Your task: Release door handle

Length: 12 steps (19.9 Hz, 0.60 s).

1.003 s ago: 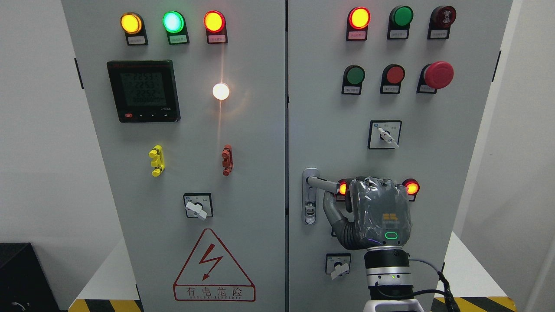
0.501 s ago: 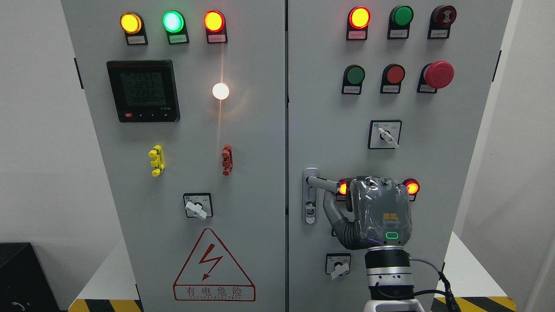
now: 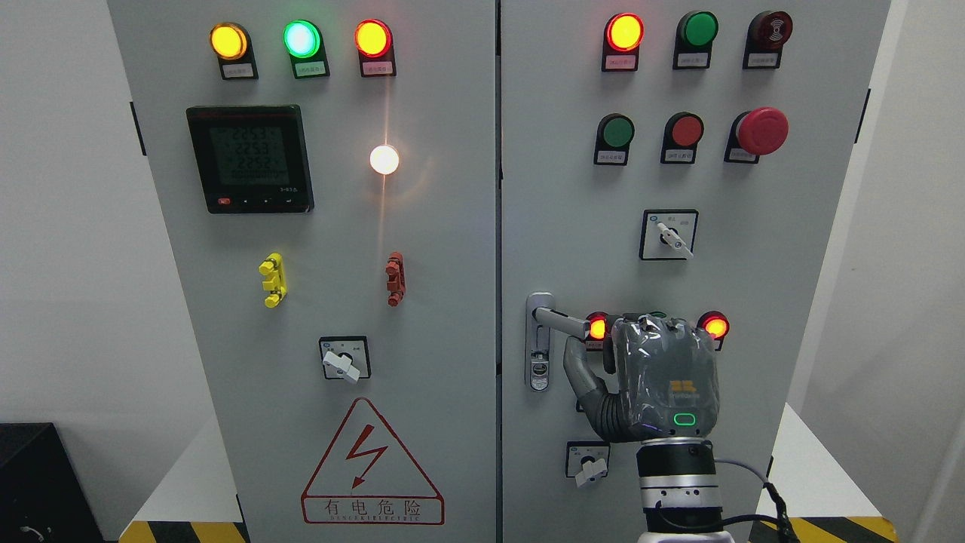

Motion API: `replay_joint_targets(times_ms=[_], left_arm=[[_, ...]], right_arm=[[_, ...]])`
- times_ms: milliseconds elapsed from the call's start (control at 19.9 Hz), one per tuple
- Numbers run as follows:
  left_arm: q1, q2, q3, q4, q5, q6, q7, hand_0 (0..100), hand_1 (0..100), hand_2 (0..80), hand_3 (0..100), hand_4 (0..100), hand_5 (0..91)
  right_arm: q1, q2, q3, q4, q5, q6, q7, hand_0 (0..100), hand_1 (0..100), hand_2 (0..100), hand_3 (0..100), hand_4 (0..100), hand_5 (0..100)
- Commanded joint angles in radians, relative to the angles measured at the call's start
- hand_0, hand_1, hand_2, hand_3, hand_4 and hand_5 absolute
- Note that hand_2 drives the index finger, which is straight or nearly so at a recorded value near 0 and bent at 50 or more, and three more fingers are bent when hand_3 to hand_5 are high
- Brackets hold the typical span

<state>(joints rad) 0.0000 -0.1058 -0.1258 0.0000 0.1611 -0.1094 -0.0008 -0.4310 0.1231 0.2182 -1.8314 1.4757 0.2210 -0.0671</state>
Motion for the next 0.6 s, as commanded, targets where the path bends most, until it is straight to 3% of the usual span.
replay_joint_targets(times_ms=[0,301,401,552], left_arm=[[-0.026,0.0,0.0,0.029,0.0,0.0,0.001,12,56,0.0,0,0,0.0],[-0.026,0.0,0.0,0.029,0.0,0.0,0.001,12,56,0.0,0,0,0.0],[-0.026,0.0,0.0,0.029,0.0,0.0,0.001,12,56,0.0,0,0,0.0],[-0.026,0.0,0.0,0.029,0.0,0.0,0.001,12,56,0.0,0,0,0.0]], right_arm=[[0.038,-0.003,0.004,-0.034,-0.002,0.0,0.007,54,41,83,100,98,100],[0.093,-0.011,0.0,-0.084,-0.005,-0.018,-0.007,53,40,75,98,92,99],[0.123,-0.011,-0.009,-0.109,-0.008,-0.048,-0.01,53,39,69,88,88,93],[0.169,-0.01,-0.066,-0.146,-0.02,-0.106,-0.017,53,39,63,82,82,84]])
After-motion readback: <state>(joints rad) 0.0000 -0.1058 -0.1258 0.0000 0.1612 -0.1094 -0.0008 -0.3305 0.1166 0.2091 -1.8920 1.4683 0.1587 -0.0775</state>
